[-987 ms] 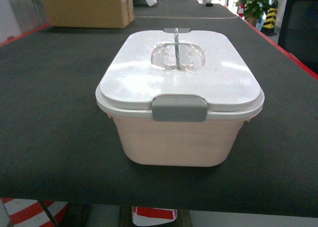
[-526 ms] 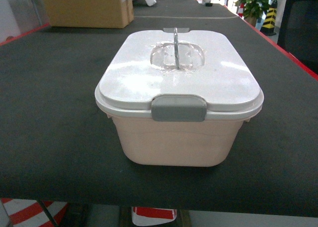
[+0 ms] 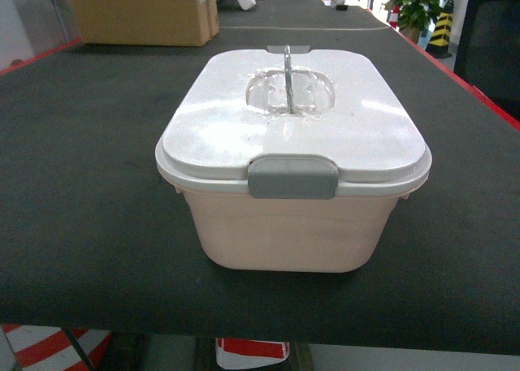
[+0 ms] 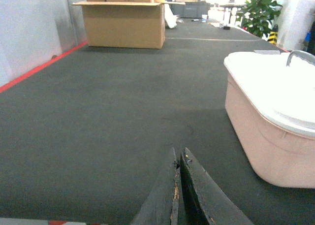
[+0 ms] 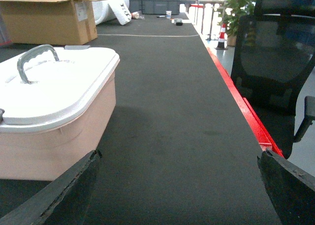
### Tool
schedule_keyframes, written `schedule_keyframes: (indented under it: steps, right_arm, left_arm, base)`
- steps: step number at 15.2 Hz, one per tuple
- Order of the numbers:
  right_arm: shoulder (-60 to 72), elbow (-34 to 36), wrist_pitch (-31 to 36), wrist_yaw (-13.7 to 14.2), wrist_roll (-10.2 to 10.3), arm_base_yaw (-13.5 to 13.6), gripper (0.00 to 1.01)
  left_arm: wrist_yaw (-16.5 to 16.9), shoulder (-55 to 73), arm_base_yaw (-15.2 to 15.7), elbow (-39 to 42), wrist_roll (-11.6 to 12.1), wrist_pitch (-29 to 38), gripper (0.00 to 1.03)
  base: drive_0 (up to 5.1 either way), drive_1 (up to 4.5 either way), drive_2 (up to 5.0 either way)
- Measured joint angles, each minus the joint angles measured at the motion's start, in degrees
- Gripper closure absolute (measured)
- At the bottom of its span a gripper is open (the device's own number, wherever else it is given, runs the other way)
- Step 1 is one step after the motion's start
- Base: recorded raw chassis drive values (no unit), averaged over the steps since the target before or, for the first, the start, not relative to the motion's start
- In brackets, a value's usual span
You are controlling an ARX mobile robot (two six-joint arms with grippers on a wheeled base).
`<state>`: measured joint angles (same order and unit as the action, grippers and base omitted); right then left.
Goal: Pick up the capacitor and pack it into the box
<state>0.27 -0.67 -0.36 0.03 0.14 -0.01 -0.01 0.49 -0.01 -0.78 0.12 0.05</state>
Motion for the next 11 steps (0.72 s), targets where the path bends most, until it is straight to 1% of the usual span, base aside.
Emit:
schedule_keyframes:
  steps: [1, 4, 6, 8, 11]
  right_arm:
    - [0.0, 0.0, 0.07, -0.02, 0.0, 0.0, 0.03]
    - [0.0, 0.0, 0.07, -0.02, 0.0, 0.0, 0.03]
    - [0.0, 0.0, 0.07, -0.02, 0.0, 0.0, 0.03]
    - [0.0, 0.0, 0.07, -0.02, 0.0, 0.0, 0.03]
    - [0.0, 0.0, 0.07, -0.02, 0.0, 0.0, 0.03]
  left_arm:
    - [0.0, 0.0, 0.0, 0.0, -0.07, -0.46, 0.91]
    - [0.0, 0.0, 0.0, 0.0, -0.07, -0.31, 0.54]
    - [0.0, 0.0, 0.0, 0.0, -0.07, -0.31, 0.31]
    - [0.0, 0.0, 0.0, 0.0, -0.07, -0.31, 0.05]
    - [0.0, 0.0, 0.0, 0.0, -0.07, -0.31, 0.05]
  base:
    - [0.0, 0.0, 0.0]
    - [0.0, 0.0, 0.0]
    - [0.0, 0.0, 0.0]
    - [0.0, 0.0, 0.0]
    - [0.0, 0.0, 0.0]
